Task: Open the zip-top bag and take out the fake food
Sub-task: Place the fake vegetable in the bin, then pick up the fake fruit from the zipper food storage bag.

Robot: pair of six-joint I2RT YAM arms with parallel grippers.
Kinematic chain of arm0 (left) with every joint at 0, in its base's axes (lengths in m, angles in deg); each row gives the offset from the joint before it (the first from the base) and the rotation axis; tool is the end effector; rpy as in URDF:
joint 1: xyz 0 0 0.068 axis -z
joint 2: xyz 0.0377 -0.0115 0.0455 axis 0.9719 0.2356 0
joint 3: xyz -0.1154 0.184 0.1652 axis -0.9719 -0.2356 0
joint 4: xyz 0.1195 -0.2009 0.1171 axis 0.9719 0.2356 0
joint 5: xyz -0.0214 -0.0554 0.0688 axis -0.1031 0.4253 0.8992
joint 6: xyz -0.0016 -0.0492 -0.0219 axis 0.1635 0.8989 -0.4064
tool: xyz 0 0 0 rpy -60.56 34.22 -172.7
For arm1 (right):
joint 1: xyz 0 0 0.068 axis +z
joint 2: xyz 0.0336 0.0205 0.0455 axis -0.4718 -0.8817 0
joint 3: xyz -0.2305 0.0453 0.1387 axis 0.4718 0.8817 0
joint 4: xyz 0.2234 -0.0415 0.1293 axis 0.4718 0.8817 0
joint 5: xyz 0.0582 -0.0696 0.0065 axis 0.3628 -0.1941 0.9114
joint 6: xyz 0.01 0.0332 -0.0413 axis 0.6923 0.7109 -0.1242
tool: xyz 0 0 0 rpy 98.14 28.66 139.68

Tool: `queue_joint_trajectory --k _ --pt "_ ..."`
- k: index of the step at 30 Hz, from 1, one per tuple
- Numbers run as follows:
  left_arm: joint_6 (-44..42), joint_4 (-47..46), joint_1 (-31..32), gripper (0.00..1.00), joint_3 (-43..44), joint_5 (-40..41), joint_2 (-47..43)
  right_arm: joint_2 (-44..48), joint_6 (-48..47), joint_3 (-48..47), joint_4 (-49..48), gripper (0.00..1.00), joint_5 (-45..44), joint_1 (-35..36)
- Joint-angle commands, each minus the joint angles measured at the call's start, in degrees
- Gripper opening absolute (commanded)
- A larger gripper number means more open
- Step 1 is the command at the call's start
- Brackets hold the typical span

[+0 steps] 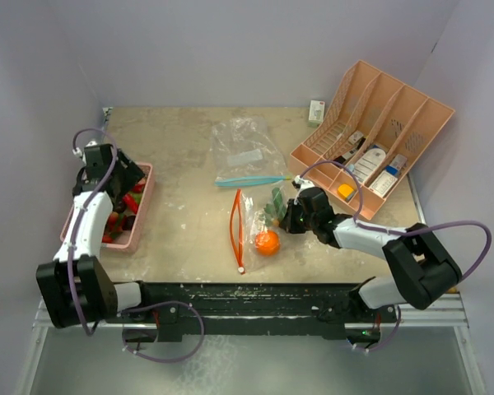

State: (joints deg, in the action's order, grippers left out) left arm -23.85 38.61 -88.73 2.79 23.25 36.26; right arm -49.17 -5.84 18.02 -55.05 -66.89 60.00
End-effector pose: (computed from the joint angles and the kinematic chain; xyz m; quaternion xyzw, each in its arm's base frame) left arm 0.2719 0.0606 0.2641 -0.4018 0.8360 -0.0724 0.3667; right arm 0.2270 0.1451 0.1597 -0.0209 0.8917 0.2745 0.3592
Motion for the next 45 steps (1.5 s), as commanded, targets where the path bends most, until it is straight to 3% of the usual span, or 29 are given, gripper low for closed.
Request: queue_joint_trajectory --k 1,10,14,22,27,36,41,45 --pt "1.06 -1.92 7.65 0.75 -2.12 -2.73 -9.03 -0.75 -0.81 -1.65 -1.20 0.00 0.12 -0.10" --pt "6.80 -2.68 22.36 0.66 -13.06 -5.85 -20.22 -2.56 -0.61 -3.02 -1.81 0.00 1.34 -0.06" --pt "12.89 -5.30 31.85 0.64 -19.03 -3.65 -22.19 -4.04 -0.29 -3.33 -2.43 0.00 2.13 -0.09" --pt "23.35 -8.62 53.94 0.63 -22.65 6.16 -15.11 -4.38 0.70 -2.48 -3.55 0.00 2.54 0.00" --pt "28.01 -15.47 62.69 0.62 -22.88 8.33 -9.60 -3.39 1.42 -1.24 -3.94 0.00 3.26 -0.04" --pt "26.88 -16.47 66.41 0.57 -16.11 10.08 1.49 -1.82 1.34 -1.21 -2.73 0.00 2.99 -0.03" --pt "25.19 -15.75 66.40 0.41 -12.99 9.91 2.23 -1.41 1.27 -0.67 -2.67 0.00 2.66 -0.04" --pt "23.61 -9.58 66.69 0.32 -10.65 13.29 1.74 -1.25 1.39 -0.30 -2.83 0.00 2.38 -0.04"
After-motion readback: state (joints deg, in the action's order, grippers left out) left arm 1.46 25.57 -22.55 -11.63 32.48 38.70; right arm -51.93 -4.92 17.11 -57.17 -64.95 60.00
